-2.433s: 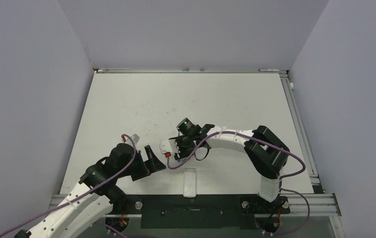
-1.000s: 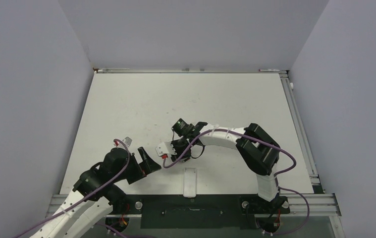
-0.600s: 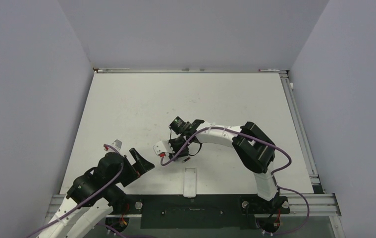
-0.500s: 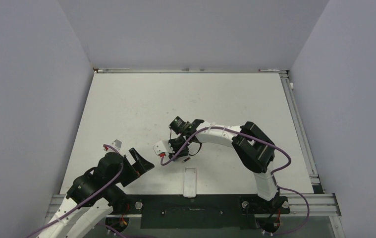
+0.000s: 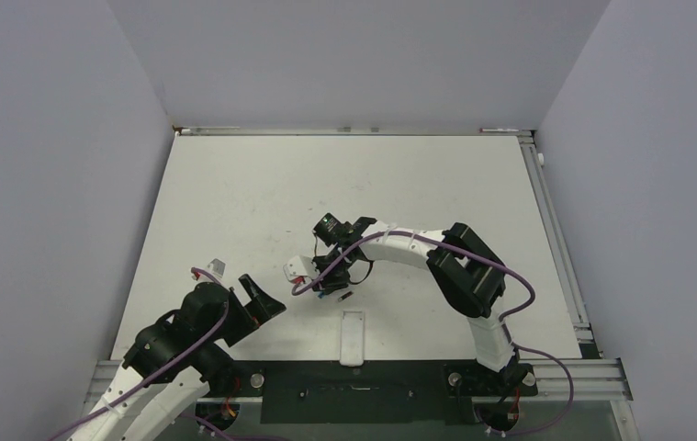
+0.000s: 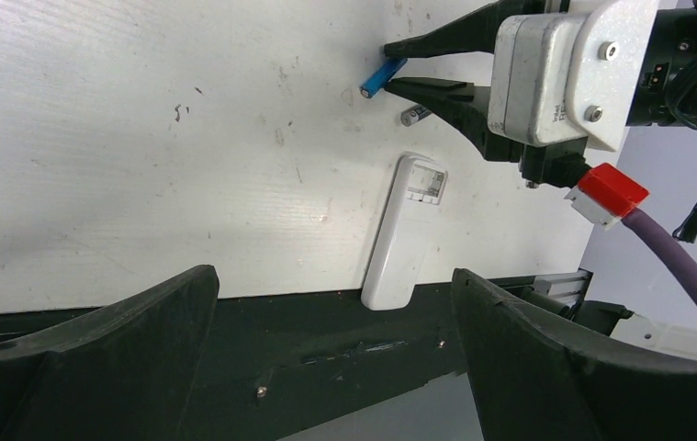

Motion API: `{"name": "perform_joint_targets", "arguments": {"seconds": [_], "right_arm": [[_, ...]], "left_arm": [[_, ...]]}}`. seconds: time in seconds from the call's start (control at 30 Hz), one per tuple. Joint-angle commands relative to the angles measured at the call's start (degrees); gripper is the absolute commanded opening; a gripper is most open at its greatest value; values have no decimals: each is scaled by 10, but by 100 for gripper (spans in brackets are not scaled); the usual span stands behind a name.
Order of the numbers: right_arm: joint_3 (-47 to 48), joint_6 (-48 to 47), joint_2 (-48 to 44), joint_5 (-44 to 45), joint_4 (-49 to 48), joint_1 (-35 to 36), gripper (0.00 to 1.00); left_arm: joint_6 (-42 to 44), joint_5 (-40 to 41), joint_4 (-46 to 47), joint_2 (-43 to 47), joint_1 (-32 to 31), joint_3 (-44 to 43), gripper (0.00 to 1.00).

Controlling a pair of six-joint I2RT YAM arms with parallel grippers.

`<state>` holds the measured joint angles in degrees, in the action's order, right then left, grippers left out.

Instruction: Load the batteries into the remote control

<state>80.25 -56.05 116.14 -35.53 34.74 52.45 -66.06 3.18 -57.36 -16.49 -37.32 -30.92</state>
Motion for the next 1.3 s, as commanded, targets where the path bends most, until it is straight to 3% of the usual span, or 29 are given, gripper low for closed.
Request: {"name": "perform_joint_targets", "arguments": {"seconds": [0.0,0.27,0.57,1.27], "right_arm": [[-21,41,27,27,31,-7,23],[-48,120,16,73,-15,-12,8],[-99,170,-39,91,-108,-13,8],[-188,256,-200,165,-139,0,8]], "left_arm": [[-33,16,-1,1,4,-7,96],[-32,-1,25,-8,4,11,96],[-29,-8,43,-20,4,19,96],[-17,-32,124,-76,5,53,96]]}}
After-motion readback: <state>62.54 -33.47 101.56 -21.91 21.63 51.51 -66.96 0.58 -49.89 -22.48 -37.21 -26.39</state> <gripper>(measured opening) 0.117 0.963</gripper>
